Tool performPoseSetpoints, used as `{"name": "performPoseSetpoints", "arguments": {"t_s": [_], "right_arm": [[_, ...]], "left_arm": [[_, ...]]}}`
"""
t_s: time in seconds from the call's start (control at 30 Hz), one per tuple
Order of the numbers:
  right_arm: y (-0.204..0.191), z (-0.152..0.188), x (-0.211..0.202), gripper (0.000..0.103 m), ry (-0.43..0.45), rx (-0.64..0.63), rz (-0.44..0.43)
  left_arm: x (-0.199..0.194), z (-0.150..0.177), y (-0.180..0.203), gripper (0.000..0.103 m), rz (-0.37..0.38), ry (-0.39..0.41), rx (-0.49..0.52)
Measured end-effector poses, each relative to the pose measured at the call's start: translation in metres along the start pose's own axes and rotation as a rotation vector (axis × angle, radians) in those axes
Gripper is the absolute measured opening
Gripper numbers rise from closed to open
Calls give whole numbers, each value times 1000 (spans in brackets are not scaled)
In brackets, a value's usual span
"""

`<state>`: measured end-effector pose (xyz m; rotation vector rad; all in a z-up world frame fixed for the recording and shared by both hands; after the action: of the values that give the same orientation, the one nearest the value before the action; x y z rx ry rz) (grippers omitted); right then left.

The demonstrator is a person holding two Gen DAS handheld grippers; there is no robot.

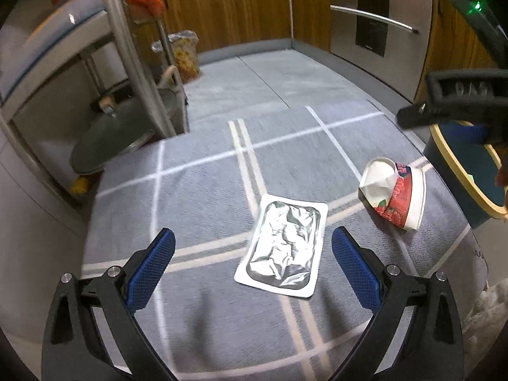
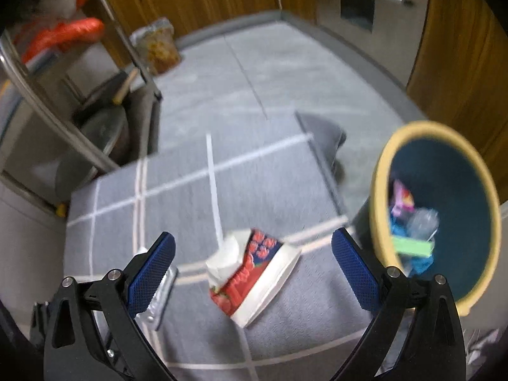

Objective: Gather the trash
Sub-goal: 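Move both grippers back over the foil pack and red-white paper cup, then grasp the foil blister pack with the left gripper while the right gripper grasps the red-white paper cup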

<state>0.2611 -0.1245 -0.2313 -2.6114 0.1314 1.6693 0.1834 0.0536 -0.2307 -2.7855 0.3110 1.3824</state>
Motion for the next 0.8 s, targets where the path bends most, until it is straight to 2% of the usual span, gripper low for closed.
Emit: {"name": "performPoseSetpoints", "arguments": {"t_s": [0.17,0.33,0.47,0.53,0.57,0.7,0.77,0.8], "right_arm": [[-8,10,30,98,-73,-62,-4],[-4,18,55,98,-164,-48,-17],[-9,23,63,94,-193,-58,-47],[-12,22,62,86,-175,-83,-35],[-12,21,61,78,-172,-88,-34],[-12,20,60,75,-171,-90,-45],[-13,18,58,72,-162,-86,-50],[-12,17,57,66,-157,-86,-52]], "left_arm": [[27,7,6,97,7,-60,19],[49,13,2,97,12,-94,-10],[59,14,0,97,21,-109,-24],[61,14,1,97,31,-106,-31],[61,14,1,97,35,-103,-36],[62,14,5,97,55,-107,-47],[61,14,8,92,78,-108,-48],[61,14,8,85,90,-106,-50]]}}
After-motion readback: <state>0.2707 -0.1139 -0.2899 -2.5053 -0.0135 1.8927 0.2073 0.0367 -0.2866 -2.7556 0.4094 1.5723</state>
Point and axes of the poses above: each gripper's, at about its wrist camera, not at the fingertips, and x roughly the way its jaws point, y to its right, z to its underside, the point moved 7 cm from there along x, roughly the way its jaws point, and after that the axes turned 14 degrees about z, right-handed, at the moved point
